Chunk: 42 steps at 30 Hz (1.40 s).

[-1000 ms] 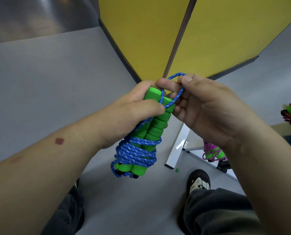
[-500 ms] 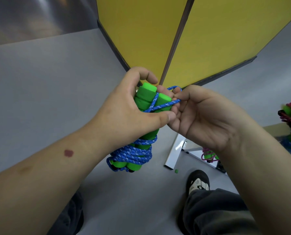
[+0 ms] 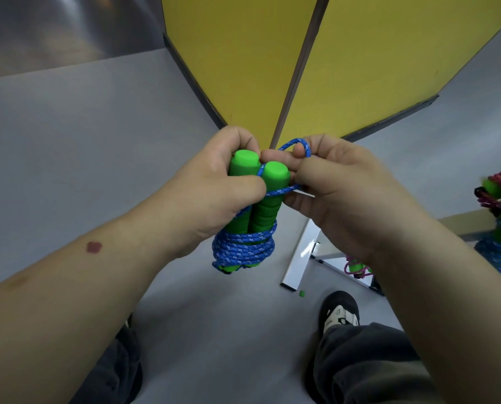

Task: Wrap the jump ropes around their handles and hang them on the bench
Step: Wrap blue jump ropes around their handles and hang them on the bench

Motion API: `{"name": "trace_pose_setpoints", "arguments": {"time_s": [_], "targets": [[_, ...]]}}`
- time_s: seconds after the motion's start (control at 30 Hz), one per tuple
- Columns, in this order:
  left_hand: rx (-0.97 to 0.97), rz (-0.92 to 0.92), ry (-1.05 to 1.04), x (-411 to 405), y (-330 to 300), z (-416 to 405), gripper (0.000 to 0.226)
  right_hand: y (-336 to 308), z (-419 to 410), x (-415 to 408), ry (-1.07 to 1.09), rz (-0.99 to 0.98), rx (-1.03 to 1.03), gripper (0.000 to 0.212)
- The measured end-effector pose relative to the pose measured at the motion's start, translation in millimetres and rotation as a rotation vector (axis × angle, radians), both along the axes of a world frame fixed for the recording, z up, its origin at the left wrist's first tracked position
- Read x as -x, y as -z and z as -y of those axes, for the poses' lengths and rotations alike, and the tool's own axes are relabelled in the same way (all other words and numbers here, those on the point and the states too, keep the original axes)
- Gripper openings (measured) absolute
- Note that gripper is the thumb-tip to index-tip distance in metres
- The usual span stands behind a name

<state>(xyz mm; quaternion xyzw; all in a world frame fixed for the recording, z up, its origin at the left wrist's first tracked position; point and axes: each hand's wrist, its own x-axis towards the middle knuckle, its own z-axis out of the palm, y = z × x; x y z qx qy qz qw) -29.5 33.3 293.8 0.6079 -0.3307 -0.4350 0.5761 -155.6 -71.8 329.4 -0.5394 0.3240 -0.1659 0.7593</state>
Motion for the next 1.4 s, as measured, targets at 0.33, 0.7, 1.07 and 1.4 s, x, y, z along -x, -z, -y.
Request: {"name": "trace_pose_setpoints", "arguments": {"time_s": [0.33, 0.7, 1.07, 1.4], "targets": [[0.118, -0.079, -0.126, 1, -7, -1, 0.031, 13, 5, -1, 0.055, -0.039, -0.381, 0.038], [0.185, -0.136, -0.24, 23, 1, 19, 0.046, 7, 14, 11, 0.194, -0.143, 0.007, 0.044], [-0.048, 0.304, -0.38, 77, 15, 61, 0.053, 14, 25, 64, 0.266, -0.178, 0.169, 0.05], [-0.265, 0.228, -0.104, 127, 46, 93, 0.036, 43, 50, 135, 0.148, -0.727, 0.556, 0.037]]}}
